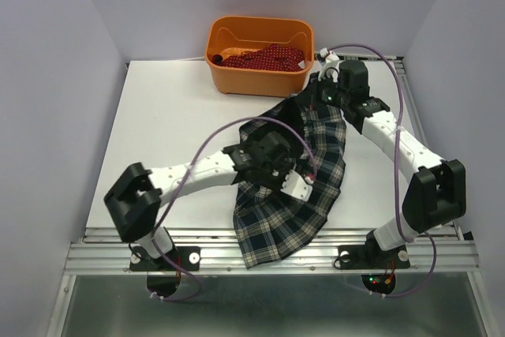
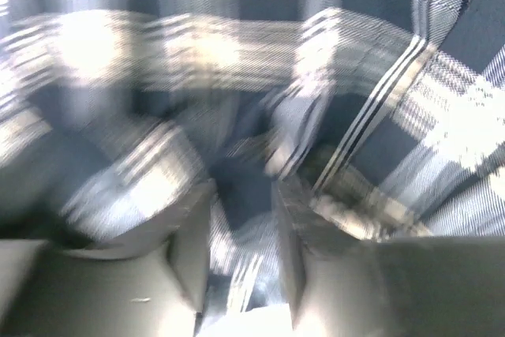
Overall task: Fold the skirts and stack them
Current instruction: Flatten the skirt out
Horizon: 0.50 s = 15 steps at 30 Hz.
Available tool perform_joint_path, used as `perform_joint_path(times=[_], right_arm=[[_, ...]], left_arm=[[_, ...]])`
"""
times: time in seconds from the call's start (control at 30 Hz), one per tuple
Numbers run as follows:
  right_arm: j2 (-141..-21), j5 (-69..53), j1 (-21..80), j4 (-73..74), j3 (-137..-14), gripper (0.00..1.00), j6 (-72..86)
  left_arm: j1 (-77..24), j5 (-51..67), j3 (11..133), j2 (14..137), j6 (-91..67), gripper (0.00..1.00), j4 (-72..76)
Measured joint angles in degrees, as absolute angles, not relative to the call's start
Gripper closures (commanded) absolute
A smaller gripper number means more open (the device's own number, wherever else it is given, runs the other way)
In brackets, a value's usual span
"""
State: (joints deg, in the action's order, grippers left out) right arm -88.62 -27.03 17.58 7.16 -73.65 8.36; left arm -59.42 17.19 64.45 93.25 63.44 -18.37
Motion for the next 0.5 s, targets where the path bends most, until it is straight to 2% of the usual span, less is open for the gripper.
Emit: perform_joint_path(times=[0.07, 0.1, 0.3, 0.5], right_arm=[[-88.2, -27.2, 17.2, 7.2, -72.6, 0.99, 8.2], [-88.1, -27.3, 17.2, 7.2, -72.2, 0.99, 8.2], [-87.8, -27.5, 16.8, 7.3, -72.1, 0.99, 7.7], [-87.8, -27.6, 16.8, 7.3, -72.1, 0.99, 7.3]], left_arm=[[-56.9, 19.2, 66.3, 87.1, 62.0, 0.30, -21.3], [-55.6, 20.4, 67.5, 84.7, 61.1, 0.28, -22.2], [-46.3, 25.2, 71.7, 78.4, 61.5, 0.33, -25.2], [-41.5, 25.3, 78.4, 93.8, 65.2, 0.37, -32.2]])
